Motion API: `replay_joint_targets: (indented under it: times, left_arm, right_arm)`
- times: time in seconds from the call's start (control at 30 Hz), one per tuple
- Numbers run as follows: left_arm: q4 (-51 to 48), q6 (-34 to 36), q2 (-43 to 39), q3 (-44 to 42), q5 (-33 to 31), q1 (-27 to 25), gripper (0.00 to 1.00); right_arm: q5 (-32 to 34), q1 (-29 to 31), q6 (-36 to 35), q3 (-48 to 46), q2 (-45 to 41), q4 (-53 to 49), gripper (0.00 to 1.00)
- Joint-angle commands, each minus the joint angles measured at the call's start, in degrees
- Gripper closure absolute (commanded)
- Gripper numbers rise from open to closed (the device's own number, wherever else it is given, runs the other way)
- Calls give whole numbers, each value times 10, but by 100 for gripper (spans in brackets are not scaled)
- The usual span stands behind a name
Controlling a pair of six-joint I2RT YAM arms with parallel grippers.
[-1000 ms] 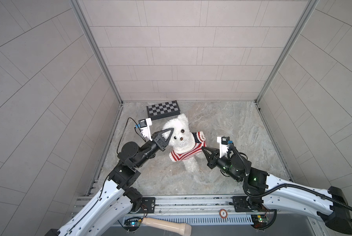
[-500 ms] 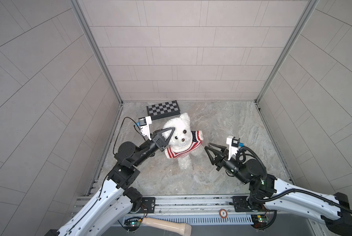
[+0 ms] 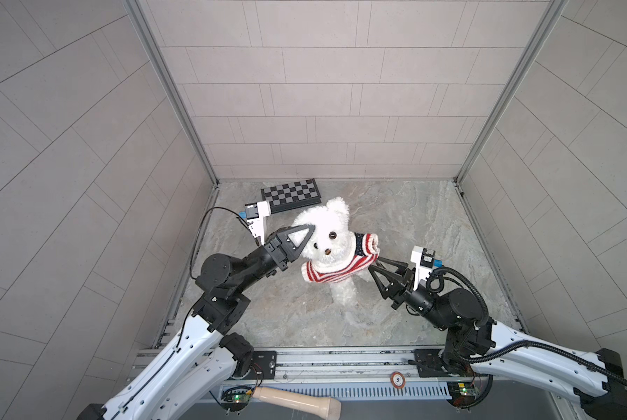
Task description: Dress the teddy bear
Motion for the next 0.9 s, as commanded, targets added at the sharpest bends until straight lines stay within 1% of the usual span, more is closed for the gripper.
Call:
replay_joint_targets:
  times: [0.0, 0.1, 0.17, 0.27, 0.33, 0.4, 0.47, 0.6, 0.73, 0.87]
  left_arm:
    - [43, -8, -4, 16, 10, 3, 100]
    - [41, -7, -4, 14, 10, 3, 100]
    - [39, -6, -4, 15, 10, 3, 100]
    - [39, -3, -2, 18, 10, 3, 100]
    - [43, -1, -2, 18, 9, 2, 100]
    - [36, 5, -4, 20, 6, 2, 100]
    - [27, 15, -7, 21, 3, 2, 100]
    - [21, 27, -13, 17, -5, 3, 100]
    - [31, 21, -19, 3, -14, 2, 100]
    - [32, 21, -23, 3, -16, 2, 100]
  right_arm:
    - [-31, -2, -3, 9, 19, 60, 58]
    - [-27, -2, 3, 8, 38, 76, 66]
    - [-19, -2, 5, 7, 46, 81, 74]
    - [10, -3, 9, 0, 50, 76, 87]
    - [40, -4, 14, -8, 44, 58, 94]
    - [68, -5, 22, -21, 32, 44, 100]
    - [96, -8, 37, -31, 17, 22, 100]
    - [117, -11, 56, -55, -17, 2, 100]
    - [110, -11, 52, -55, -31, -18, 100]
    - [91, -12, 36, -43, -20, -11, 100]
